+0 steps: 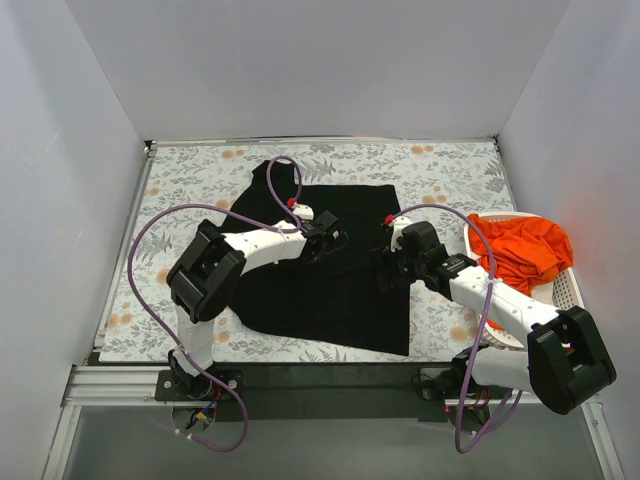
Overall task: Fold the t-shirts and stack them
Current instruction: Flatten the tshirt out
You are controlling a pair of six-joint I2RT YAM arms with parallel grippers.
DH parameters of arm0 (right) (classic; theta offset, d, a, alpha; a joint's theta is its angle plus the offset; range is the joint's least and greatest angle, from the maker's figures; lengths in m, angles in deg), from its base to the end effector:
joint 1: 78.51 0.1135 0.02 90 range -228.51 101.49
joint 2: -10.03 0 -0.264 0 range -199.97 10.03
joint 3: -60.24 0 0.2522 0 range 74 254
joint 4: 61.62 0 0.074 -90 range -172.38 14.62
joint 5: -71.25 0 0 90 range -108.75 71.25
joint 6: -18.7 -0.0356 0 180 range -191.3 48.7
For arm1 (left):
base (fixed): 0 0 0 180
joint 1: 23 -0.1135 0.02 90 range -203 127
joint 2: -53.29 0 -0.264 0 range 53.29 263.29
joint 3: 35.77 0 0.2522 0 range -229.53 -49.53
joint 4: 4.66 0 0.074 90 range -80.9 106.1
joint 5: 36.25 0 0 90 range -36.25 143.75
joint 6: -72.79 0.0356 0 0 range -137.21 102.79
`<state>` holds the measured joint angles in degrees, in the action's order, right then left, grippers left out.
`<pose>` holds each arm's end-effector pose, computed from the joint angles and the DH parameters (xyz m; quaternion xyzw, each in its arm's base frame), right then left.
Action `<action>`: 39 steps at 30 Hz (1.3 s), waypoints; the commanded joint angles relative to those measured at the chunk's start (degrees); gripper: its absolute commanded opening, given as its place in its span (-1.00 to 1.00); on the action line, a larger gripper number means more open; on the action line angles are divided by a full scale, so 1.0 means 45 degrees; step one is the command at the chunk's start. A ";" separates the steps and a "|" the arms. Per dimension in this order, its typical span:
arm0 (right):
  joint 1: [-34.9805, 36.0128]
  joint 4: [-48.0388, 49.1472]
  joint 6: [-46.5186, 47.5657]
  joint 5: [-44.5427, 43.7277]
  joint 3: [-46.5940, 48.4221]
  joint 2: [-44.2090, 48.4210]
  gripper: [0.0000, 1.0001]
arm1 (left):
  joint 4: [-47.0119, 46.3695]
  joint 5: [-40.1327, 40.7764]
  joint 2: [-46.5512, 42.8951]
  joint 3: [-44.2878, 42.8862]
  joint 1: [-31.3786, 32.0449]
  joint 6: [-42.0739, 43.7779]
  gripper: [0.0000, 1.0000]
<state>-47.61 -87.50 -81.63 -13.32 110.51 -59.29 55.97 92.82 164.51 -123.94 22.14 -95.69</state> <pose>0.2065 0.1275 0.2009 -0.1826 0.9045 0.1757 0.3429 0.2690 -0.2385 0.1598 -0.2876 0.8962 0.1119 0.3188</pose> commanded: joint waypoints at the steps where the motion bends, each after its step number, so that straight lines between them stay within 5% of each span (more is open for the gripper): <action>1: 0.0087 0.0193 0.0029 -0.0191 -0.0204 0.0346 0.41 | -0.0299 -0.0030 -0.0126 -0.0261 0.0046 -0.0333 -0.29; 9: 0.0088 0.0193 0.0049 -0.0191 -0.0223 0.0365 0.40 | -0.0221 0.0477 -0.0553 -0.0065 0.0046 -0.0549 -1.00; 18: 0.0087 0.0193 0.0010 -0.0094 -0.0087 0.0678 0.40 | 0.1477 0.2040 -0.2817 -0.0048 -0.0090 -0.1679 -1.00; 30: 0.0107 0.0174 -0.0049 0.0355 -0.0048 0.0600 0.40 | -0.1290 -0.0378 -1.0083 0.7483 -0.1204 -0.5998 -1.00; 34: 0.0088 0.0174 -0.0107 0.0492 0.0050 0.0444 0.40 | -0.2971 -0.1258 -1.1101 0.8839 -0.1341 -0.6427 -0.56; 39: 0.0107 0.0193 -0.0146 0.0473 -0.0047 0.0638 0.40 | -0.4107 -0.1416 -1.1161 0.9407 -0.1322 -0.6603 -0.27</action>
<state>-47.35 -87.50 -81.87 -11.92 109.77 -57.11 43.99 87.05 115.27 -81.93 16.44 -122.61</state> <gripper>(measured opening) 0.699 0.341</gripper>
